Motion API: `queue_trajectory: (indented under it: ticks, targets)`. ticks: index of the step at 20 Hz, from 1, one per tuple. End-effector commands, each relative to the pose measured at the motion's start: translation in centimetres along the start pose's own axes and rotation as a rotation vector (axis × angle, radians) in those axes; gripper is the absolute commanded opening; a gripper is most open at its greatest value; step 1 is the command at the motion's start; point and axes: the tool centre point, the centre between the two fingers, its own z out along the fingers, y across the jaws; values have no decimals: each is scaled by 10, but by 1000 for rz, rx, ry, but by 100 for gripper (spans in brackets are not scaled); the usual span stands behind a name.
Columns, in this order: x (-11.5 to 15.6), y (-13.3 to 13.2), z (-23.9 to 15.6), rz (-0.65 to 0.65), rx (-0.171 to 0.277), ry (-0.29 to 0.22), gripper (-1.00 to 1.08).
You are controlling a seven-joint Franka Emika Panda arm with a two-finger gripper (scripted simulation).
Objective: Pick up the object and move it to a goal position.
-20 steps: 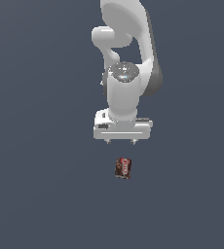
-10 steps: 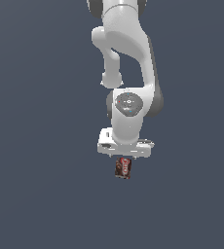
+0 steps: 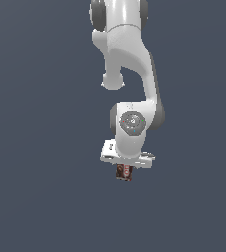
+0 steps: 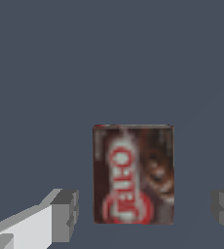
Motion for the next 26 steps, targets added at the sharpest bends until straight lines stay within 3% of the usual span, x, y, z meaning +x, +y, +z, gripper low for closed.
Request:
queue_trajectory:
  ticks: [1, 22, 23, 26]
  targets:
    - [2, -1, 4, 6, -2, -2, 100]
    - [2, -1, 55, 7, -2, -2, 100]
    - [2, -1, 55, 7, -2, -2, -100]
    - [2, -1, 55, 7, -2, -2, -100]
